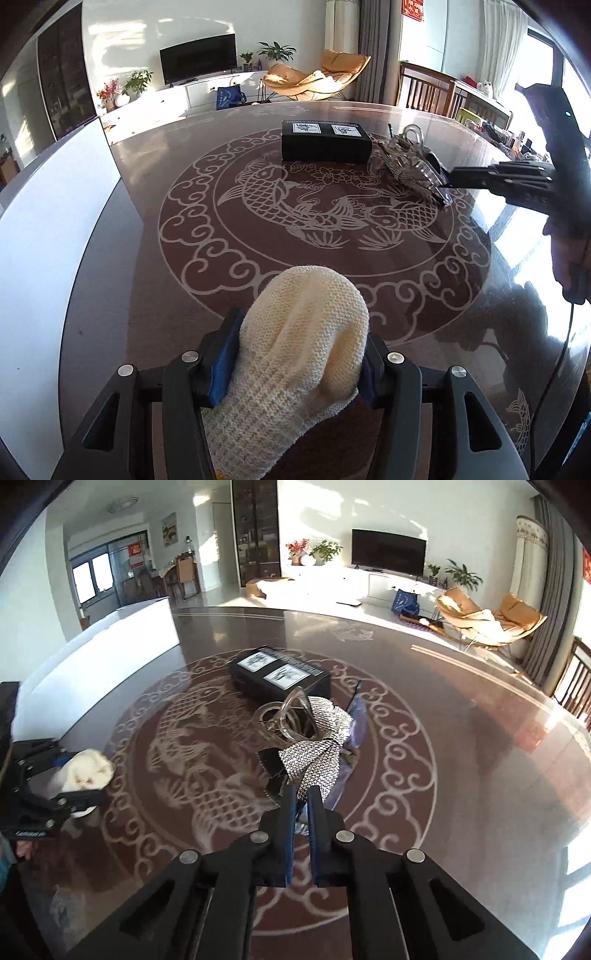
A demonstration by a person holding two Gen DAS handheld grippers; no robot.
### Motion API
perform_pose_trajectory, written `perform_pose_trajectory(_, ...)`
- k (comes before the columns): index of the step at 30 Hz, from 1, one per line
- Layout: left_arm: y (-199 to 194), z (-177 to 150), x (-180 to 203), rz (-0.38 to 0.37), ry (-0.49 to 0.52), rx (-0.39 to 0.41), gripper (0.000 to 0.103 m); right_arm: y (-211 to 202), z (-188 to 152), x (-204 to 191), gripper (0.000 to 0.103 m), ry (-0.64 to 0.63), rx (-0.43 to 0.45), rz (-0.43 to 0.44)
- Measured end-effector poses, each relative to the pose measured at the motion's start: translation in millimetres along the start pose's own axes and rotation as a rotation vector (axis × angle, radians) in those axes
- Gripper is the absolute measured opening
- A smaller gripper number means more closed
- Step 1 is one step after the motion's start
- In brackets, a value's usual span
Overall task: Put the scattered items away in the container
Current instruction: 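Move the right tool onto the clear eyeglasses while the left tool holds the glove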
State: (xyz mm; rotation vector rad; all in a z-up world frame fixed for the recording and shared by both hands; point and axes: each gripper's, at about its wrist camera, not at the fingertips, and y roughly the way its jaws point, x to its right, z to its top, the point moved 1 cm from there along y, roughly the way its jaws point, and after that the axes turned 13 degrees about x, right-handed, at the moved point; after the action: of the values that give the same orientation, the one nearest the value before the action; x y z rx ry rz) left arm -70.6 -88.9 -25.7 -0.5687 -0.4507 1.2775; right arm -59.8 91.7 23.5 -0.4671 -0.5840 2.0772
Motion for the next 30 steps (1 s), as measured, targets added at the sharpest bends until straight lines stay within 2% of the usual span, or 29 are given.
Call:
perform_pose_trajectory(2, 0, 1, 0, 0.004, 0.002, 0.0, 0.055, -20, -20, -17, 0.006, 0.024, -0.006, 0.063)
perform_pose_trajectory(5, 1, 2, 1, 0.007, 0.005, 0.0, 0.055, -45, -49, -33, 0.01, 0.044, -0.01, 0.041)
perform_pose_trajectory(6, 1, 2, 2, 0.007, 0.005, 0.0, 0.055, -51, -56, -34, 0.026, 0.074, -0.009, 0.028)
perform_pose_trajectory(7, 1, 2, 2, 0.008, 0.005, 0.0, 0.055, -55, -61, -31, 0.055, 0.119, -0.002, 0.022)
perform_pose_trajectory(8, 1, 2, 2, 0.008, 0.005, 0.0, 0.055, -61, -65, -24, 0.06, 0.17, 0.022, 0.007)
perform_pose_trajectory(10, 1, 2, 2, 0.008, 0.005, 0.0, 0.055, -69, -64, -7, 0.06, 0.267, 0.081, -0.061)
perform_pose_trajectory(13, 1, 2, 2, 0.007, 0.005, 0.0, 0.055, -65, -37, 18, 0.06, 0.381, 0.159, -0.046)
perform_pose_trajectory(16, 1, 2, 2, 0.008, 0.005, 0.0, 0.055, -43, -1, 12, 0.06, 0.29, 0.193, -0.075)
perform_pose_trajectory(18, 1, 2, 2, 0.007, 0.004, 0.0, 0.055, -9, 16, 2, 0.06, 0.247, 0.131, -0.077)
perform_pose_trajectory(19, 1, 2, 2, 0.007, 0.004, 0.0, 0.055, 9, 21, -5, 0.061, 0.25, 0.072, -0.038)
perform_pose_trajectory(20, 1, 2, 2, 0.007, 0.004, -0.001, 0.055, 17, 26, -17, 0.06, 0.241, 0.061, 0.038)
perform_pose_trajectory(22, 1, 2, 2, 0.007, 0.004, 0.0, 0.055, 17, 35, -47, 0.059, 0.24, 0.068, 0.339)
perform_pose_trajectory(23, 1, 2, 2, 0.007, 0.004, 0.0, 0.055, 11, 37, -59, 0.059, 0.216, 0.085, 0.407)
perform_pose_trajectory(24, 1, 2, 2, 0.007, 0.004, -0.001, 0.055, 5, 38, -66, 0.059, 0.19, 0.105, 0.409)
perform_pose_trajectory(26, 0, 2, 2, 0.007, 0.003, 0.0, 0.055, 3, 33, -59, 0.059, 0.223, 0.109, 0.332)
perform_pose_trajectory(30, 0, 2, 2, 0.006, 0.002, 0.0, 0.055, 9, 13, -13, 0.059, 0.305, 0.045, -0.011)
